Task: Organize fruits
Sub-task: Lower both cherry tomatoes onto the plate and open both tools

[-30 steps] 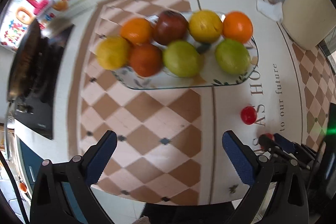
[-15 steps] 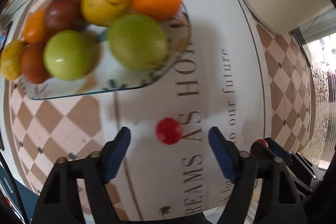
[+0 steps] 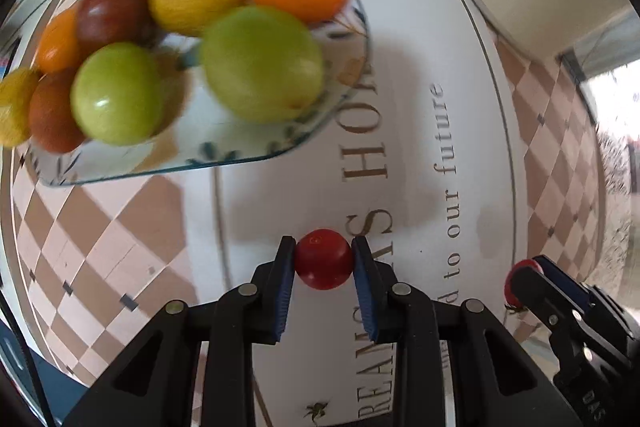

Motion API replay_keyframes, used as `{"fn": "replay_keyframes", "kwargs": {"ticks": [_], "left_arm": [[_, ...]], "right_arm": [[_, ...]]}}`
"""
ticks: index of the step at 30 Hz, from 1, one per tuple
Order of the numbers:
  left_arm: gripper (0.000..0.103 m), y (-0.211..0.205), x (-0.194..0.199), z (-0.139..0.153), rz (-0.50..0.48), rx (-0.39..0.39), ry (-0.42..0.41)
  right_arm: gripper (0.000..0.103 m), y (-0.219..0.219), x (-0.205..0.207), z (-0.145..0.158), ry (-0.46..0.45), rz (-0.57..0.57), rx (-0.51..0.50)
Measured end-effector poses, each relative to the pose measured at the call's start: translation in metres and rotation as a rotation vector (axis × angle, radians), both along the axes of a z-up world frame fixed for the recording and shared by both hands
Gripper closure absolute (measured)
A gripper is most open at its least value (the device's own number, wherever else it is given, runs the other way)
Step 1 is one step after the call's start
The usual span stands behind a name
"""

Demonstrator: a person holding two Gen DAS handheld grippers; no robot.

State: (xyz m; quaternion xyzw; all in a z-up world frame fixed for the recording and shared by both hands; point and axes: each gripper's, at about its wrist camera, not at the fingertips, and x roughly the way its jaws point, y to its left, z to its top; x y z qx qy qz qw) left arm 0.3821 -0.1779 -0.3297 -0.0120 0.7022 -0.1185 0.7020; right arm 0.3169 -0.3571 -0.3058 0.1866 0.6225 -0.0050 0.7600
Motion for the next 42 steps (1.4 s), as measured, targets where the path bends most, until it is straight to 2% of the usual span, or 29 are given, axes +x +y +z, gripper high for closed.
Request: {"fn": "replay_keyframes", "kwargs": {"ticks": [3,9,14,18,23,31,36,38,42], "left_arm": [[0.077,0.034,0.003,0.02,0.096,-0.064,0.005],[0.077,0.126,0.016,0.049,0.349,-0.187,0.019],[0.077,0.175,0.03,0.035,0.518,-0.26,0.062],[0.077,0.192,0.042,0.023,0.6,-0.301,0.084],[0.077,0.197,0.055,0.006,0.647,-0.325,0.133],[0.076,0.185,0.065,-0.006,0.65,-0.353,0.157],[0.07,0.188,0.068,-0.007,0.636,-0.347,0.17],[0.07,0.188,0.068,-0.006,0.627,-0.336,0.178],[0.069,0.182,0.069,-0.001,0.593,-0.298,0.171]], "right_arm": [[0.071,0.013,0.01,0.007,-0.024,0.024,0.027],[0.071,0.054,0.042,0.012,-0.068,0.082,0.111],[0.071,0.098,0.071,0.004,-0.078,0.142,0.199],[0.071,0.124,0.089,-0.003,-0.082,0.187,0.189],[0.071,0.147,0.104,-0.017,-0.078,0.235,0.168],[0.07,0.171,0.107,-0.024,-0.09,0.305,0.111],[0.069,0.173,0.109,-0.024,-0.086,0.32,0.107],[0.067,0.172,0.108,-0.022,-0.08,0.318,0.103],[0.05,0.171,0.103,-0.017,-0.072,0.312,0.106]]}}
